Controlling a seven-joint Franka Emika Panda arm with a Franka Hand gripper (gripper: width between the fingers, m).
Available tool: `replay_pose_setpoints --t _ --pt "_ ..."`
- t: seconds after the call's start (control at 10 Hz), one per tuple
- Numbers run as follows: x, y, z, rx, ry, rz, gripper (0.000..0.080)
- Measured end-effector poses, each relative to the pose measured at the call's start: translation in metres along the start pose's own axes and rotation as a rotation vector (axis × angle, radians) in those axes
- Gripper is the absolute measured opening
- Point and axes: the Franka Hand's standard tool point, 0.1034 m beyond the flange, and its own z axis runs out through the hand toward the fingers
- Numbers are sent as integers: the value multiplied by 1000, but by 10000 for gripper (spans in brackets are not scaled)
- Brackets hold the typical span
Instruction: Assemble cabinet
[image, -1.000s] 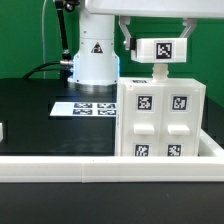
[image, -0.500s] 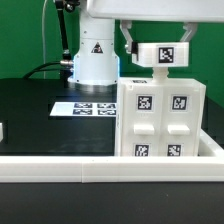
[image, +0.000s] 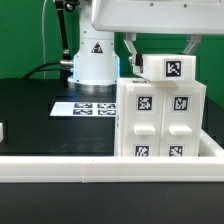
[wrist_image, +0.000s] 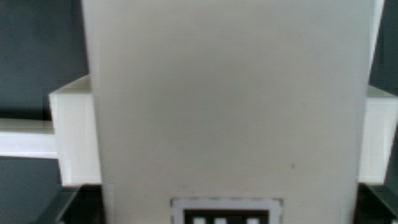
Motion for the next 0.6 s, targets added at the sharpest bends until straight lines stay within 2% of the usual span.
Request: replay_pose_setpoints --t 0.6 --pt "1 0 -1 1 25 0 560"
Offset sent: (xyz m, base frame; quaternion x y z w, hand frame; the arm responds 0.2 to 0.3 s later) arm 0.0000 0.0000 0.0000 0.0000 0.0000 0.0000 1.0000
